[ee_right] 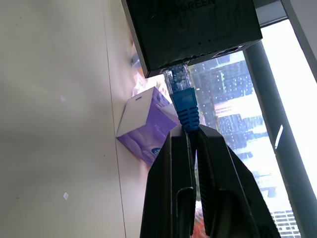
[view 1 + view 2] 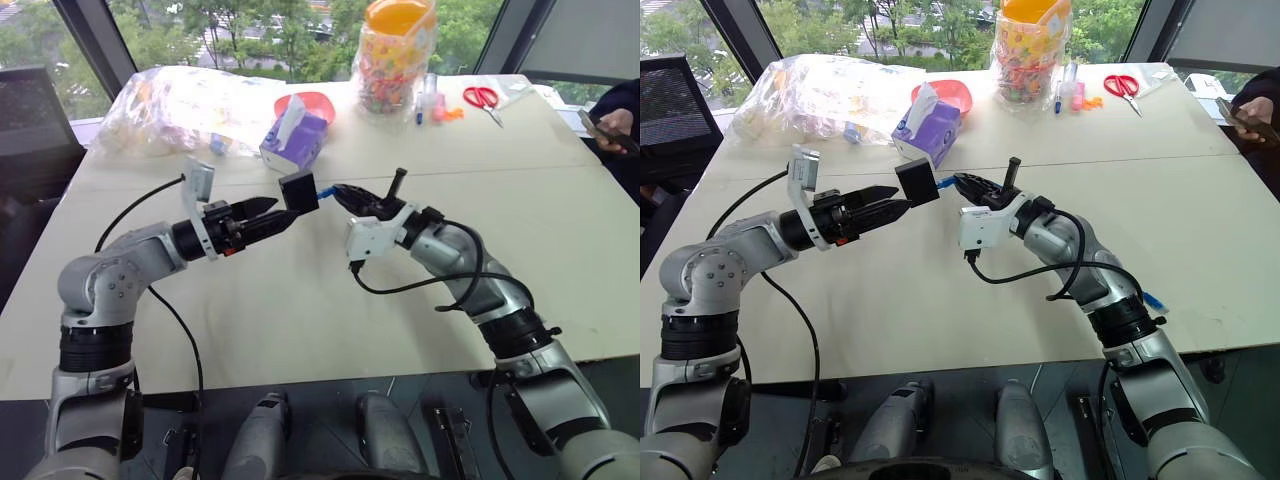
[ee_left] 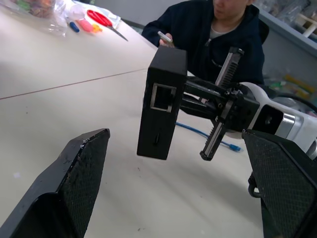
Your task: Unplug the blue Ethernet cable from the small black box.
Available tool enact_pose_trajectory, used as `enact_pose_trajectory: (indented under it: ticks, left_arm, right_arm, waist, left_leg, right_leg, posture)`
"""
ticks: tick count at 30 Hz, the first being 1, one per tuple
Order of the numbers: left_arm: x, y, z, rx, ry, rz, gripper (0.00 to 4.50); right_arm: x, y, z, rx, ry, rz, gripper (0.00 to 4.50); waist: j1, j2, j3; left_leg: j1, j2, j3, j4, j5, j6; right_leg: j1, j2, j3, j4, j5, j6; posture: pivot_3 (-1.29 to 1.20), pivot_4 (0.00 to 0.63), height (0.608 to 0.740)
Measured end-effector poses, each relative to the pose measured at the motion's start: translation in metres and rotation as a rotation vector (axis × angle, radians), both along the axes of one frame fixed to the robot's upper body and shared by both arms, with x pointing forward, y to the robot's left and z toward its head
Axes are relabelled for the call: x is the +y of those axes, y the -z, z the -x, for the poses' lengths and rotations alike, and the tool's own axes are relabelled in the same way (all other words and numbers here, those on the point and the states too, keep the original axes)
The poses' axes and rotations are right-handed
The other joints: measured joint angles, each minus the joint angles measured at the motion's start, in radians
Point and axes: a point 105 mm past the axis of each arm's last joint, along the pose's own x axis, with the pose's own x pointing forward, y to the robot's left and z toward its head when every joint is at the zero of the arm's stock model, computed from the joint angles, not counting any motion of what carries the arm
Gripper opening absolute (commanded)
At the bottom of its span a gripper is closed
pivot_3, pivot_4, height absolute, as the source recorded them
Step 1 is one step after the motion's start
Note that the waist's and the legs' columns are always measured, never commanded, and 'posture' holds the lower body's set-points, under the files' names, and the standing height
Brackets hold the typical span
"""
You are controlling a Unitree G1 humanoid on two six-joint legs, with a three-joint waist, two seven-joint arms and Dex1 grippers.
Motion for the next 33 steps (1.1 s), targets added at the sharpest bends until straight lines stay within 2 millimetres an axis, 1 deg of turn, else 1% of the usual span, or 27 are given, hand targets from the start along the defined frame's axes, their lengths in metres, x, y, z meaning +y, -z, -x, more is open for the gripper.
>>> enact_pose_trajectory:
  ticks: [5, 9, 10, 12, 20, 27, 28, 29, 31, 33]
  left_arm:
    - [-0.001, 0.002, -0.003, -0.009, -0.001, -0.002, 4.50]
    - [-0.007, 0.002, -0.004, -0.024, 0.014, -0.010, 4.50]
    - [-0.009, 0.002, -0.005, -0.027, 0.020, -0.012, 3.94]
    - [-0.010, 0.000, -0.005, -0.037, 0.026, -0.012, 3.32]
    - [-0.013, 0.000, -0.005, -0.052, 0.044, -0.010, 0.52]
    - [-0.013, 0.003, -0.004, -0.053, 0.052, -0.038, 0.52]
    - [-0.013, 0.004, -0.004, -0.052, 0.053, -0.042, 0.52]
    - [-0.012, 0.005, -0.004, -0.050, 0.054, -0.050, 0.52]
    - [-0.013, 0.006, -0.003, -0.044, 0.062, -0.057, 0.52]
    - [-0.013, 0.008, -0.001, -0.044, 0.079, -0.070, 0.52]
  right_arm:
    - [0.005, -0.003, 0.007, 0.009, -0.041, -0.007, 0.05]
    - [0.006, -0.002, 0.011, 0.031, -0.059, -0.010, 0.05]
    - [0.007, -0.002, 0.012, 0.033, -0.063, -0.008, 0.00]
    - [0.007, -0.001, 0.013, 0.037, -0.068, -0.003, 0.00]
    - [0.006, 0.003, 0.017, 0.075, -0.079, 0.012, 0.00]
    - [0.006, 0.006, 0.016, 0.121, -0.084, 0.006, 0.00]
    - [0.006, 0.006, 0.016, 0.143, -0.088, -0.003, 0.70]
    - [0.005, 0.006, 0.016, 0.162, -0.089, -0.013, 0.97]
    - [0.004, 0.006, 0.015, 0.201, -0.087, -0.031, 1.88]
    - [0.002, 0.006, 0.013, 0.249, -0.087, -0.060, 2.90]
  waist:
    - [0.001, 0.000, 0.000]
    - [0.001, 0.000, 0.000]
    - [0.001, 0.000, 0.000]
    - [0.001, 0.000, 0.000]
    - [0.001, 0.000, 0.000]
    - [0.001, 0.000, 0.000]
    - [0.001, 0.000, 0.000]
    - [0.000, 0.000, 0.000]
    - [0.001, 0.000, 0.000]
    - [0.001, 0.000, 0.000]
  left_leg:
    - [0.000, 0.000, 0.000, 0.000, 0.000, 0.000]
    - [0.000, 0.000, 0.000, 0.000, 0.000, 0.000]
    - [0.000, 0.000, 0.000, 0.000, 0.000, 0.000]
    - [0.000, 0.000, 0.000, 0.000, 0.000, 0.000]
    - [0.000, 0.000, 0.000, 0.000, 0.000, 0.000]
    - [0.000, 0.000, 0.000, 0.000, 0.000, 0.000]
    - [0.000, 0.000, 0.000, 0.000, 0.000, 0.000]
    - [0.000, 0.000, 0.000, 0.000, 0.000, 0.000]
    - [0.000, 0.000, 0.000, 0.000, 0.000, 0.000]
    - [0.000, 0.000, 0.000, 0.000, 0.000, 0.000]
  right_leg:
    - [0.000, 0.000, 0.000, 0.000, 0.000, 0.000]
    - [0.000, 0.000, 0.000, 0.000, 0.000, 0.000]
    - [0.000, 0.000, 0.000, 0.000, 0.000, 0.000]
    - [0.000, 0.000, 0.000, 0.000, 0.000, 0.000]
    - [0.000, 0.000, 0.000, 0.000, 0.000, 0.000]
    - [0.000, 0.000, 0.000, 0.000, 0.000, 0.000]
    - [0.000, 0.000, 0.000, 0.000, 0.000, 0.000]
    - [0.000, 0.000, 0.000, 0.000, 0.000, 0.000]
    - [0.000, 0.000, 0.000, 0.000, 0.000, 0.000]
    - [0.000, 0.000, 0.000, 0.000, 0.000, 0.000]
  posture:
    - [0.00, 0.150, 0.728]
    - [0.00, 0.150, 0.728]
    - [0.00, 0.150, 0.728]
    - [0.00, 0.150, 0.728]
    - [0.00, 0.150, 0.728]
    - [0.00, 0.150, 0.728]
    - [0.00, 0.150, 0.728]
    - [0.00, 0.150, 0.728]
    - [0.00, 0.150, 0.728]
    - [0.00, 0.150, 0.728]
